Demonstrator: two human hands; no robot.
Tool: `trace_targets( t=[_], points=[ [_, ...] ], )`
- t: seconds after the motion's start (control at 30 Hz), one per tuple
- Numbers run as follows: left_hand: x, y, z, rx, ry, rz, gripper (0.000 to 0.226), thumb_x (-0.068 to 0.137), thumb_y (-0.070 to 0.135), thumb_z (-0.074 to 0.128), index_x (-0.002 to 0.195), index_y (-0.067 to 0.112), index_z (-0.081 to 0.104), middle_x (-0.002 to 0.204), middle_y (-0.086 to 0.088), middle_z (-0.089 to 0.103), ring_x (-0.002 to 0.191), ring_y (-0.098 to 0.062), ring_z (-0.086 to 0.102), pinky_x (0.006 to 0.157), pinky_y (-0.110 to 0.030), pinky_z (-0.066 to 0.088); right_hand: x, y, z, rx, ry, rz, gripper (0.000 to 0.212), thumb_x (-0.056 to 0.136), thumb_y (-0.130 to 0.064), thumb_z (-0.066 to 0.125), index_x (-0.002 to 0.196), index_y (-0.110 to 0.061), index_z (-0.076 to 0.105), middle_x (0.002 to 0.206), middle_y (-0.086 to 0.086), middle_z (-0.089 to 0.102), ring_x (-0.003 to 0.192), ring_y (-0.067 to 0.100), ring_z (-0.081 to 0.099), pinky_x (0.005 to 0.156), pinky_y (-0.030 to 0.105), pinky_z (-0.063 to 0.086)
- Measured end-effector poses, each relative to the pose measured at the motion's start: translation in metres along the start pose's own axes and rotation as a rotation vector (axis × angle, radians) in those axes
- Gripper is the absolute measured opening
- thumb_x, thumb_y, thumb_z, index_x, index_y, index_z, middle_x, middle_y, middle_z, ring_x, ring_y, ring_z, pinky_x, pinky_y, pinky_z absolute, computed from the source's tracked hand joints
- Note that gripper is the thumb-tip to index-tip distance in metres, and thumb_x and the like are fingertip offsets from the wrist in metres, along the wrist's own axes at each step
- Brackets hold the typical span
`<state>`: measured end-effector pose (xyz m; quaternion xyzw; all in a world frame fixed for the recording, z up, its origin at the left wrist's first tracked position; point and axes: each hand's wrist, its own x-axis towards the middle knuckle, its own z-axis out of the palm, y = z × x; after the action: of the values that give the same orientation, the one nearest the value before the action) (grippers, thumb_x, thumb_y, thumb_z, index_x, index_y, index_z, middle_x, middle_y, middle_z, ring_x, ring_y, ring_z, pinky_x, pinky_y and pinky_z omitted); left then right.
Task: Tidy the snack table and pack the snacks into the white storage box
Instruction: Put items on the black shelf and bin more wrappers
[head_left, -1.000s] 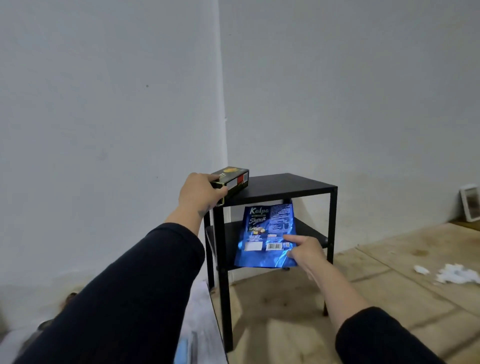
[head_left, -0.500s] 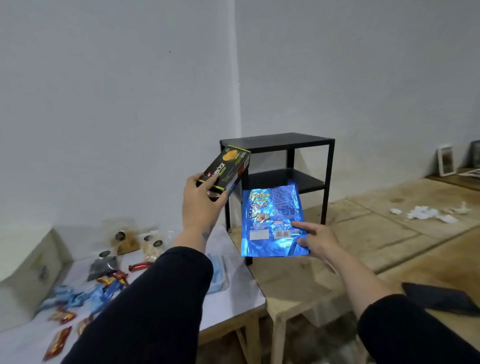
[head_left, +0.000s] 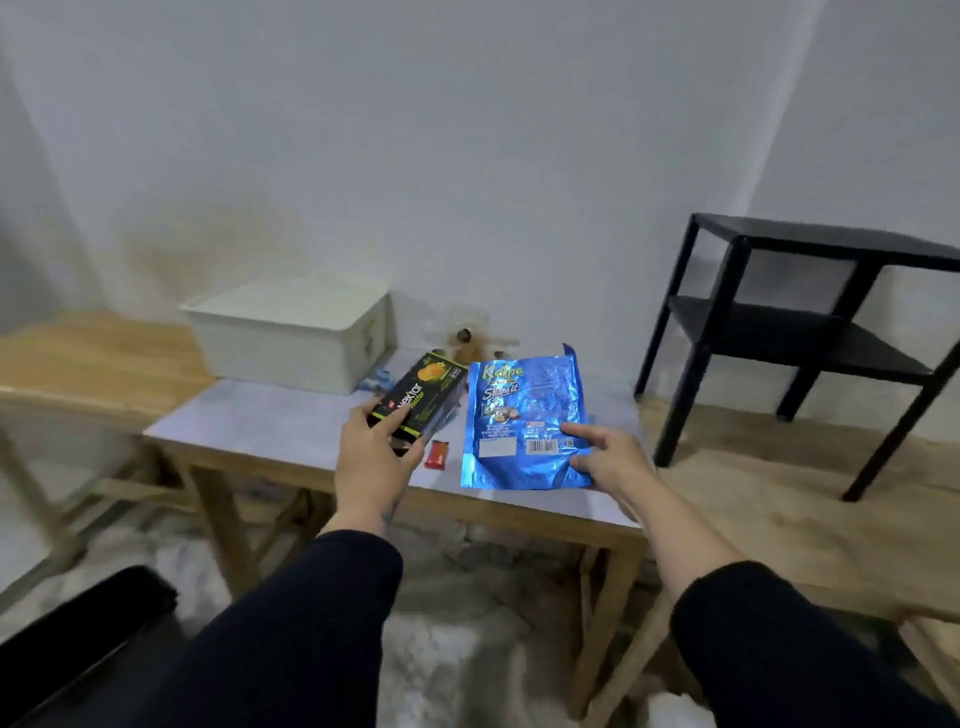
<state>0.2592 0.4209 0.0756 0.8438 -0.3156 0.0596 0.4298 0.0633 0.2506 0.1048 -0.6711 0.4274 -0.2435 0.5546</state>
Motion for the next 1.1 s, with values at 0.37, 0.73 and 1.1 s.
trace_targets(
  t=[0.37,0.73,1.1],
  points=[
    [-0.014,-0.203,-0.160,0.192,0.192,-0.342,0.047,0.081,0.031,0.071,0.126,0.021,0.062,0.137,-0.006,0.042,0.127,-0.023,0.043,0.104,-0.034,0.039,0.016,-0.041,0.276,-0.174,-0.426,-0.135,0.050,0.082,0.015,0.057,0.118,-0.018,0.067,0.125,0.011,0.060,0.102,0.027,0.065,0.083,0.033,0.058],
    [-0.028,-0.393,-0.280,0.299,0.114,-0.707,0.049,0.079,0.034,0.071,0.126,0.023,0.061,0.135,-0.003,0.042,0.125,-0.021,0.046,0.102,-0.034,0.043,0.005,-0.048,0.539,-0.313,-0.676,-0.144,0.047,0.087,0.011,0.053,0.118,-0.021,0.066,0.128,0.009,0.057,0.106,0.025,0.063,0.062,0.020,0.055],
    [0.016,-0.555,-0.249,0.170,-0.055,-1.040,0.049,0.077,0.030,0.069,0.125,0.023,0.061,0.132,-0.003,0.042,0.123,-0.019,0.047,0.103,-0.031,0.042,0.077,-0.002,0.739,-0.761,-0.829,-0.380,0.062,0.078,0.018,0.038,0.115,-0.023,0.068,0.134,0.010,0.056,0.104,0.033,0.061,0.079,0.040,0.053]
  ],
)
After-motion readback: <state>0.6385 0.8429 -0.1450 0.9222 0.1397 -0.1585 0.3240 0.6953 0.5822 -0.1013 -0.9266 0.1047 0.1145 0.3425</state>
